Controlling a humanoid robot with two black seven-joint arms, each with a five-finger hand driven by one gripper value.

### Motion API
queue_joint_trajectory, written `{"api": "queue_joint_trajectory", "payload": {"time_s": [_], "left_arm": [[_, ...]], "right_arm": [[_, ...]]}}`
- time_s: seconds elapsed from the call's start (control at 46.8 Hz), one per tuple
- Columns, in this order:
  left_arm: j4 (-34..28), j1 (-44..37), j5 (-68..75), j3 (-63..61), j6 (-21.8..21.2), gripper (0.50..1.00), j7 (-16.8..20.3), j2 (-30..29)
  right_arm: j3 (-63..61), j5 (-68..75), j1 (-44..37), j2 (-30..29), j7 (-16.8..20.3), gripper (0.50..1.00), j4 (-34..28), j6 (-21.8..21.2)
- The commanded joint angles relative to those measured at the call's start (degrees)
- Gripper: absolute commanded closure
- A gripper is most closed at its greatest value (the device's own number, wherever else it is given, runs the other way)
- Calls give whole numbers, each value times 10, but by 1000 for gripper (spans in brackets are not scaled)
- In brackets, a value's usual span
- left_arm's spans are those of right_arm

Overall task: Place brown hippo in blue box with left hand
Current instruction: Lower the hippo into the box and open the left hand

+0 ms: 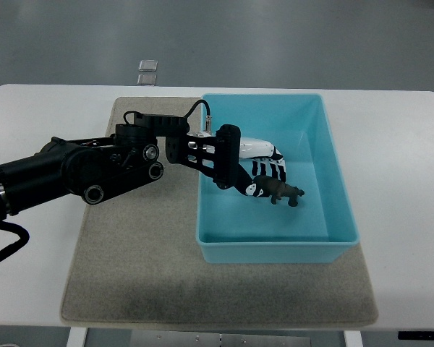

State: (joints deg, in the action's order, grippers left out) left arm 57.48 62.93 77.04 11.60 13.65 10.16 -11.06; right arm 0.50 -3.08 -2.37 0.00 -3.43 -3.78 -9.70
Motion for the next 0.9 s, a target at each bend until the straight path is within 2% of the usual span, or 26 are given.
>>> {"api": "queue_joint_trajectory", "payload": {"time_s": [0.0,0.107,0.235,0.385,0.534,0.577,0.662,0.833,0.876], "left_arm": [[-2,-1,0,0,0,1000,-1,1],[-2,-2,0,0,0,990,0,0],[-2,-3,0,1,0,896,0,0],[-2,-3,-2,1,0,729,0,0],[-1,-3,-8,2,1,617,1,0],[-1,-3,-10,2,1,609,1,0],[0,-4,-14,3,0,540,1,0],[0,-4,-27,11,-1,531,1,-2],[0,-4,-39,12,-1,517,1,-3]], "right_arm": [[0,0,0,0,0,564,0,-1],[0,0,0,0,0,564,0,0],[0,0,0,0,0,564,0,-1],[0,0,0,0,0,564,0,-1],[0,0,0,0,0,564,0,-1],[0,0,0,0,0,564,0,-1],[0,0,1,0,0,564,0,0],[0,0,0,0,0,564,0,-1],[0,0,1,0,0,564,0,-1]]}}
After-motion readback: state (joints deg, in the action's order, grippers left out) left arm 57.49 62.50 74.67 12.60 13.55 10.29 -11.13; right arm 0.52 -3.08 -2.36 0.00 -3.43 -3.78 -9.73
